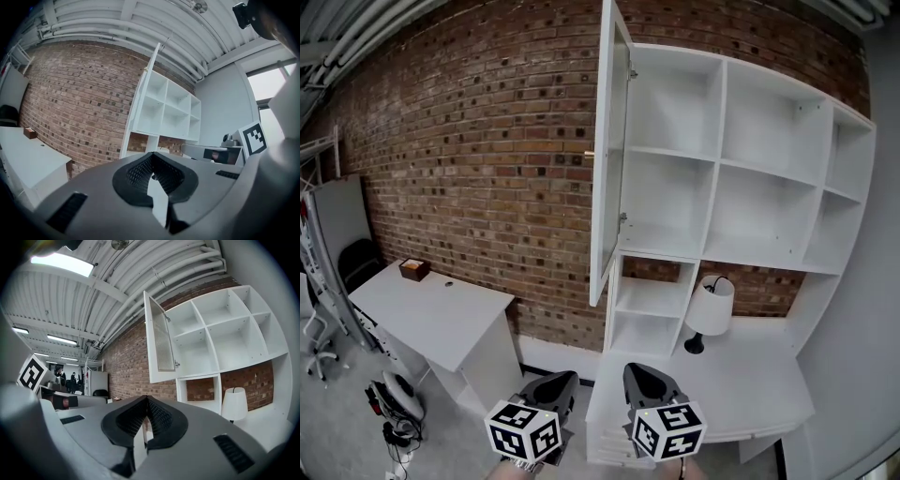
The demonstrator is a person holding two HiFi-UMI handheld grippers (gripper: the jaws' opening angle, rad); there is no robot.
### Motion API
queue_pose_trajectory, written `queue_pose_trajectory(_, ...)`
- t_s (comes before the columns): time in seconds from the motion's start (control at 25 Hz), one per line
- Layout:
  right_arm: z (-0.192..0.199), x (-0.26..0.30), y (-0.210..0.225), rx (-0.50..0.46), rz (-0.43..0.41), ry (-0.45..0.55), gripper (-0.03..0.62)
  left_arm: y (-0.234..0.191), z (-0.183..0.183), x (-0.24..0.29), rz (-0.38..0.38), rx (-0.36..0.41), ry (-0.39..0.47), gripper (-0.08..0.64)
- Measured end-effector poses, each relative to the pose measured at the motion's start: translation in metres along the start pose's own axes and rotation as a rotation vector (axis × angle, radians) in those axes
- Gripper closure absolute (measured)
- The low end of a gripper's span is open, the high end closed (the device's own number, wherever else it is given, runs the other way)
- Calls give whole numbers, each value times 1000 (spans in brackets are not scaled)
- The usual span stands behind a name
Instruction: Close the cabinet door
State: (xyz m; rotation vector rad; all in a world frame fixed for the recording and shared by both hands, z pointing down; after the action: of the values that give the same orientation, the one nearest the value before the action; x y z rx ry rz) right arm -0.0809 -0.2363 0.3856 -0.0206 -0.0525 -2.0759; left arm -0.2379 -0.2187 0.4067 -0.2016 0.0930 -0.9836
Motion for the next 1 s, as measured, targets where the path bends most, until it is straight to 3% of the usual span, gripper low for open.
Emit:
queue_pose_trajectory(0.52, -28, 22, -23, -26, 44, 53, 565, -17, -17, 3, 53, 12, 9, 552)
queue_pose_trajectory(0.92, -41, 48, -13, -27, 7, 58, 560, -10, -29, 19, 45, 30, 11, 552)
queue_pose_trajectory(1.0, -44, 56, -7, -27, -3, 54, 508, -10, -32, 24, 31, 33, 18, 552)
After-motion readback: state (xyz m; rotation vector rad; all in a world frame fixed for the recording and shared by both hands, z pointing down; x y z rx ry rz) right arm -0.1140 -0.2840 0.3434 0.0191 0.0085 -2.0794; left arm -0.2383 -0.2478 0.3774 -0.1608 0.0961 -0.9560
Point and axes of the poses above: the fingertips, and each gripper's own axes: x forward along the fingers, y to its right, z out of its underside, the point moved 5 cm from there along -x, backward along the fingers, and after that the axes turned 2 degrees about z, right-handed, at the moved point
